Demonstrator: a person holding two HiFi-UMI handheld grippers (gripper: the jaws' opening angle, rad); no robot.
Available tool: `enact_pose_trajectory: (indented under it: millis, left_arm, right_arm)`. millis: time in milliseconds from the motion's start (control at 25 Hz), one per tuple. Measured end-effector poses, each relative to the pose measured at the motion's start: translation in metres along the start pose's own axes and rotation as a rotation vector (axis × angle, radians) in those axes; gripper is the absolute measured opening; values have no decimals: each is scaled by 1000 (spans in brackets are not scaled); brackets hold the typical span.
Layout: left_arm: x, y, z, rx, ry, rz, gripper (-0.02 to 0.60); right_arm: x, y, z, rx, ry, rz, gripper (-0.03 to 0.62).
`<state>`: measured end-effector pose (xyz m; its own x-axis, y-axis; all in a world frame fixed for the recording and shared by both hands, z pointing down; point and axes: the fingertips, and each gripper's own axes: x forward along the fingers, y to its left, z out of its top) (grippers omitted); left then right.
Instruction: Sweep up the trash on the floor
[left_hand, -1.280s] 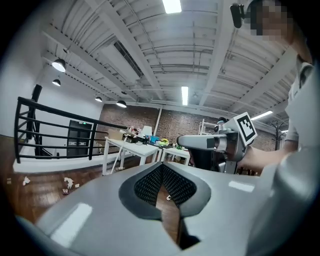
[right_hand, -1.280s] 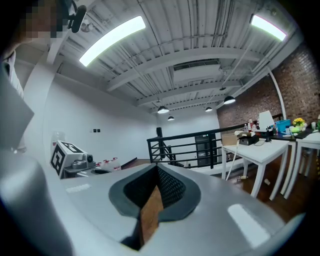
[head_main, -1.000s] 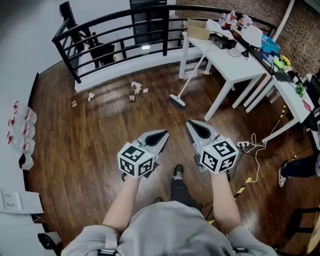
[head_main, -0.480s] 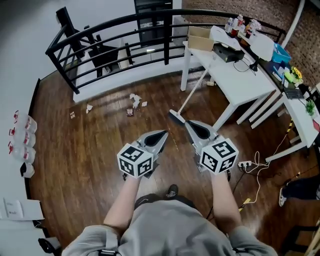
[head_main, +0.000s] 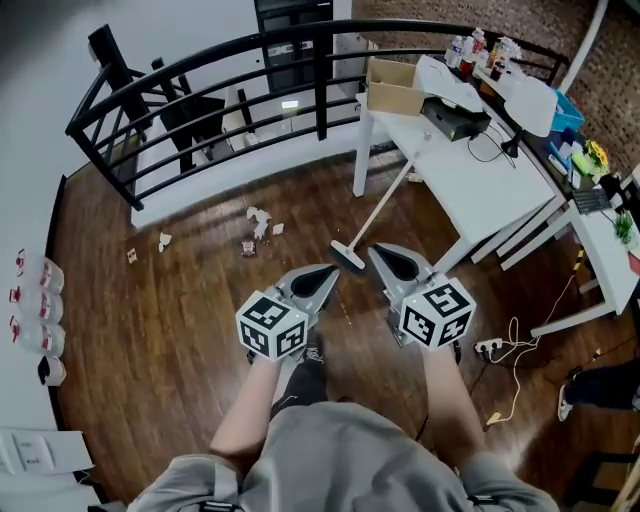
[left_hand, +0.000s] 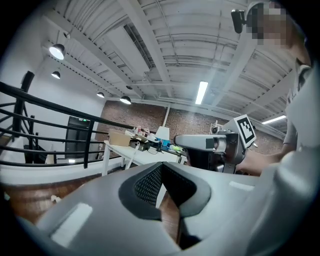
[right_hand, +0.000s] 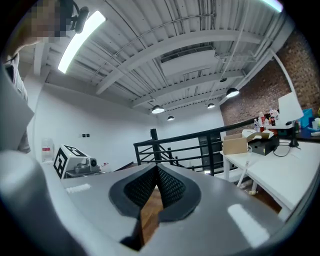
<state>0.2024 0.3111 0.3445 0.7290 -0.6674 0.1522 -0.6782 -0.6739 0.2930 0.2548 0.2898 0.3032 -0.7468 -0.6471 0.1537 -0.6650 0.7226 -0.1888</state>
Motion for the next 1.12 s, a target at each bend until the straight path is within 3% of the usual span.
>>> enact_pose_trajectory:
  millis: [360, 600, 800, 1120]
  left_arm:
    - [83, 90, 55, -8, -32, -145, 5]
    - [129, 126, 68, -12, -15, -204, 5]
    - [170, 148, 70, -23, 18, -218, 5]
    - [269, 174, 78, -15, 39, -160, 5]
  right_arm:
    - [92, -83, 43, -31, 22, -117, 0]
    - [126, -125, 48, -18, 46, -181, 0]
    - [135, -172, 48, 6, 54, -226, 0]
    - [155, -275, 62, -57, 73, -195, 0]
